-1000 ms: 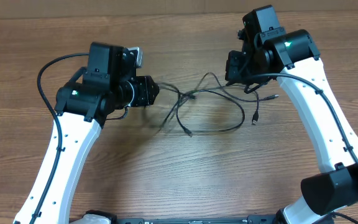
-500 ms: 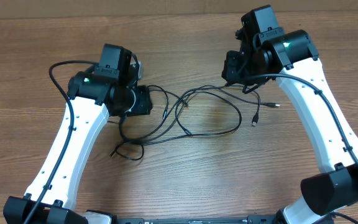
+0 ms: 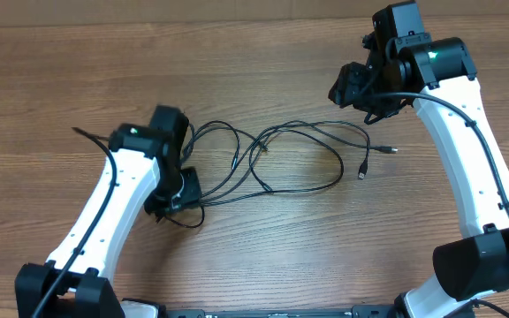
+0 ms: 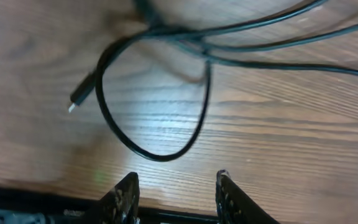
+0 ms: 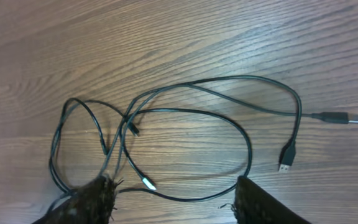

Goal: Untangle cables

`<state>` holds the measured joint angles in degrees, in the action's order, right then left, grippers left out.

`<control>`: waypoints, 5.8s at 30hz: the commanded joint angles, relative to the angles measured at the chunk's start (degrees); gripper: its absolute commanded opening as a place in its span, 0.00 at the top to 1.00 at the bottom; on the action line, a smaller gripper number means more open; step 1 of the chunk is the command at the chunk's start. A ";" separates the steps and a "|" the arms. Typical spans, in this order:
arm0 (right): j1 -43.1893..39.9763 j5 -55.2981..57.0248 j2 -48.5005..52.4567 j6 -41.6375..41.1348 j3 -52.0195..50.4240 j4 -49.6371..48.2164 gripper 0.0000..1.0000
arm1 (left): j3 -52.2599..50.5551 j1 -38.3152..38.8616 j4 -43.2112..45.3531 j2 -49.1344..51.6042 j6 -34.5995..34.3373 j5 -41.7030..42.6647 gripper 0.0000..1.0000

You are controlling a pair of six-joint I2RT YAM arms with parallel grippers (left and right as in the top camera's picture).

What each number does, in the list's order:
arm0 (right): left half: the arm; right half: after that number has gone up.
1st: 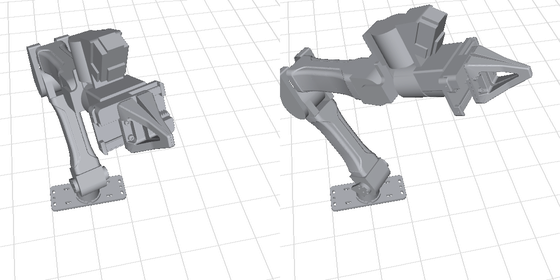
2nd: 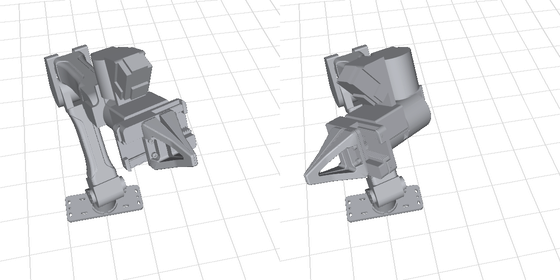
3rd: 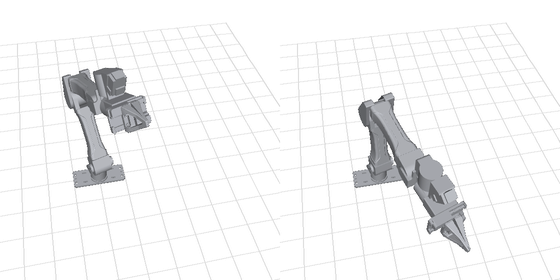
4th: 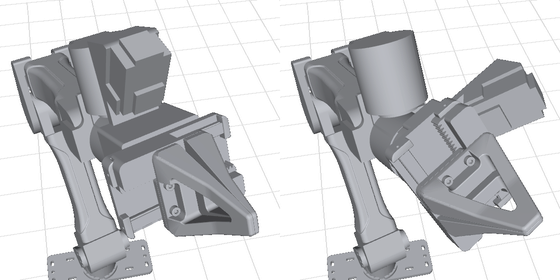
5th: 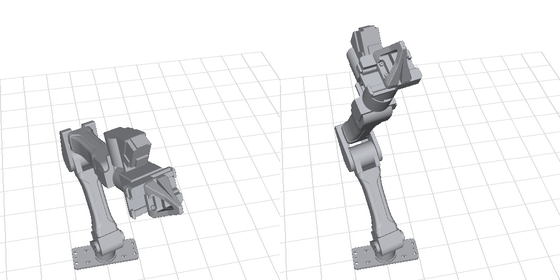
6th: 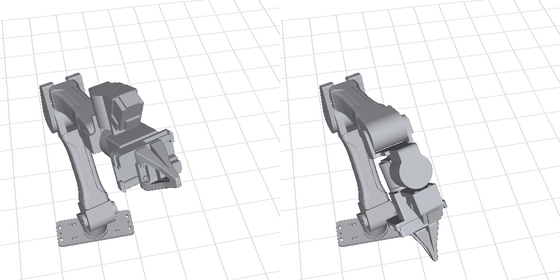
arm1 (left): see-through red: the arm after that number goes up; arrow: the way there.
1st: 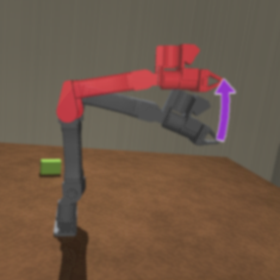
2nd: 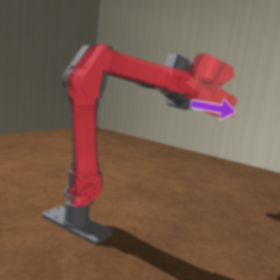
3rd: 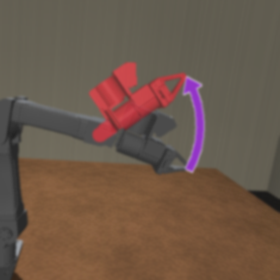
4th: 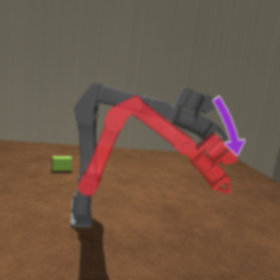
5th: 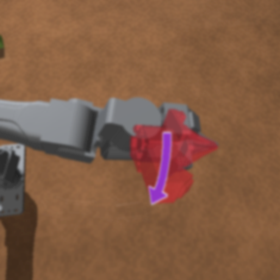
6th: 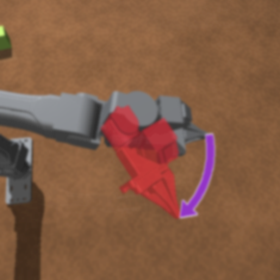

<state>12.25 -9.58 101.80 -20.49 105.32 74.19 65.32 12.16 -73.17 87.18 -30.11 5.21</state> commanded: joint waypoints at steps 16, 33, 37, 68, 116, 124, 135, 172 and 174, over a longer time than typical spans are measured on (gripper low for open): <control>-0.11 0.50 0.35 2.32 -0.37 -0.42 0.30 | -7.50 -0.13 6.58 -0.31 -11.63 -5.84 0.30; 0.00 0.46 0.35 2.29 -0.37 -0.55 0.29 | -17.62 -0.15 26.36 -0.31 -12.74 -7.61 0.68; 0.00 0.46 0.35 2.29 -0.37 -0.57 0.29 | -17.62 -0.13 30.82 -0.31 -12.70 -7.72 0.96; 3.26 -41.07 0.35 15.80 -0.35 -14.34 0.30 | 25.44 -0.15 41.83 -0.79 -0.90 39.45 0.96; 0.87 -13.84 7.13 -4.79 -3.74 -13.60 0.32 | 28.79 -6.49 65.57 -13.11 -11.96 34.91 0.96; -0.02 -13.81 7.13 4.09 -3.72 -9.29 0.30 | 29.09 -5.81 42.27 -12.15 4.02 31.36 0.96; -0.28 -7.93 7.13 3.87 -3.72 -3.76 0.02 | 29.03 -0.50 16.24 -6.91 18.71 7.34 0.96; -7.19 -3.28 7.15 3.02 -3.74 0.94 0.00 | 29.03 10.84 27.36 29.79 5.60 -6.29 0.17; -7.19 -3.28 7.15 3.02 -3.74 0.94 0.00 | 29.03 10.27 29.22 31.06 5.57 -6.25 0.19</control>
<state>5.28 -13.80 109.30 -17.74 101.49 75.46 93.91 23.24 -45.30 115.72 -20.53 0.19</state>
